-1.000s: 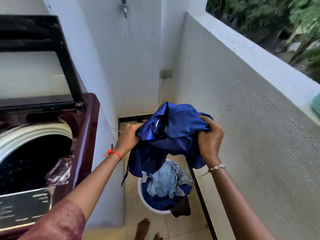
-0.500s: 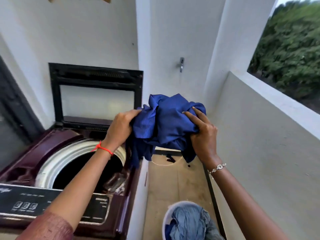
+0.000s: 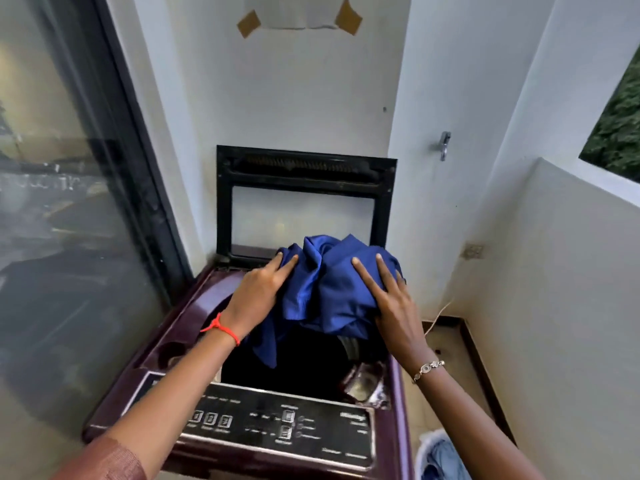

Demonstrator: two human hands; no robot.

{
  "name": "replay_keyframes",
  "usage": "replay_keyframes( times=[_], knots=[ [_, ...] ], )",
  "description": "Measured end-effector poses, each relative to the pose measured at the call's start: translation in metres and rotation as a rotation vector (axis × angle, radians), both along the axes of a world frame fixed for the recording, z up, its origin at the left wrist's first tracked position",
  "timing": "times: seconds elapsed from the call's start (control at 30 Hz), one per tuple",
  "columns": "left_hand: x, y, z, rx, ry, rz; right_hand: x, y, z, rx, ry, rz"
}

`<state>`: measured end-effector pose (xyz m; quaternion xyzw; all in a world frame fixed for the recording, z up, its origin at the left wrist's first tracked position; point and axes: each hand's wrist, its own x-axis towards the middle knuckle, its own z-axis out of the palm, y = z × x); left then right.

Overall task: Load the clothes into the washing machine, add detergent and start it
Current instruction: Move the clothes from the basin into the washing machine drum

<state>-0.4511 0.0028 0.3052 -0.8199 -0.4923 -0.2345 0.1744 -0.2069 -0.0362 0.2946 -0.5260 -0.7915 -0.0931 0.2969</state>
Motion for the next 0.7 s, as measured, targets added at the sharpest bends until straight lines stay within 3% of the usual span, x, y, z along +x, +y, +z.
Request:
replay_keyframes(
  times=[0.37,0.7],
  knots=[
    [-0.086,0.001,-0.103,-0.208,0.436,-0.097,-0.092,-0.001,-0.082,-0.34,-0.191,0.039],
    [-0.093,0.045,-0.164,-0.395,0.591,-0.118,-0.103,0.059,-0.133,-0.708,-0.386,0.102]
  ],
)
